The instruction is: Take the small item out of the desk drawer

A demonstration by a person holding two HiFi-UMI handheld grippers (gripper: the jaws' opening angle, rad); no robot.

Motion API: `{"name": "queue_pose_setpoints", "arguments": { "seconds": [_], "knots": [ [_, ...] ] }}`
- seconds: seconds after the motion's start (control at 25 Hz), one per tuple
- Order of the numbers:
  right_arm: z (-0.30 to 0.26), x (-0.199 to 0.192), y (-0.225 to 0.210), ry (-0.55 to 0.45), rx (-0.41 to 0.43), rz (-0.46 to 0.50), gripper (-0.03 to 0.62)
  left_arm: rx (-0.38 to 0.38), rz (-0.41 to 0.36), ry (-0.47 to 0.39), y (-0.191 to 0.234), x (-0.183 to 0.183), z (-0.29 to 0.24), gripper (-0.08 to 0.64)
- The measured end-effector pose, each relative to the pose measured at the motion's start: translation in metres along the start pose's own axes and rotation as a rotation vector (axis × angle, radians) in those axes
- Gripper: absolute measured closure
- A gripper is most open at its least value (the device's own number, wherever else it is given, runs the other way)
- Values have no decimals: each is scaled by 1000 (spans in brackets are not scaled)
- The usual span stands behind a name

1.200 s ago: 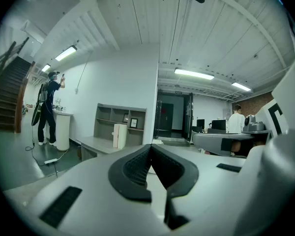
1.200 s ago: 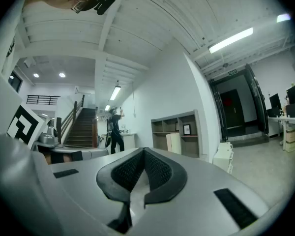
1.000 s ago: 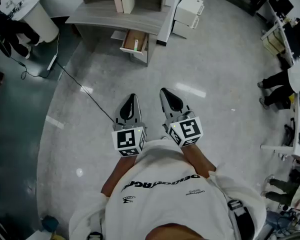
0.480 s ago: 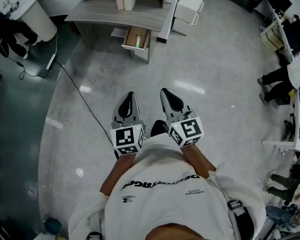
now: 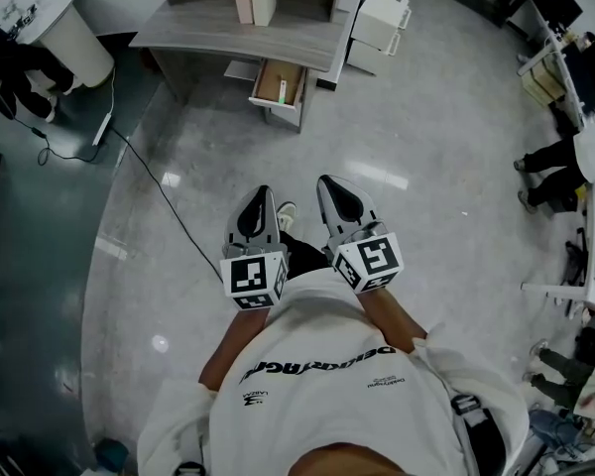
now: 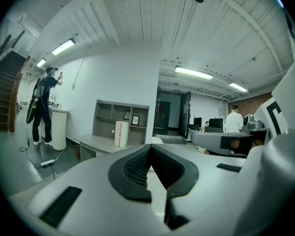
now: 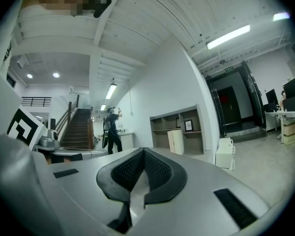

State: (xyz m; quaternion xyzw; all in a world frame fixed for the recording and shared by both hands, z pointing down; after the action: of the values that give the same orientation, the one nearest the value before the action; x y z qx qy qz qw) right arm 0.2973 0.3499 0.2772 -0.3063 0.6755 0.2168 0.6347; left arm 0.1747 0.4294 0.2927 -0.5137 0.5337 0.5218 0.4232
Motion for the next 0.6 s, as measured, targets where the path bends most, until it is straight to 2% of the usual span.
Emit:
{"name": "queue_pose_setpoints", "arguments": {
  "seconds": [0.28, 0.6],
  "knots": [
    [-83, -9, 6, 28, -3, -17, 561, -31, -8, 27, 65, 3, -55, 545],
    [-203, 11, -14, 45, -47, -38, 561, -64, -7, 51, 143, 26, -145, 545]
  ]
}}
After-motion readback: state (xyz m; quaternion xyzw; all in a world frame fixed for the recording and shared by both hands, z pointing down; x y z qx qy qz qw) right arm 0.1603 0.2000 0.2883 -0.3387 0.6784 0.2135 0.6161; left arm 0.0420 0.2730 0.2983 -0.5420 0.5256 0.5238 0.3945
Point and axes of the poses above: the fingertips, and each gripper's own axes: z backward along the fingers, y to its left, x out of its top, the point moved 5 cm from there along z, backward along the fingers, and after that the axes turned 13 degrees about -x, right-handed, at the moved point
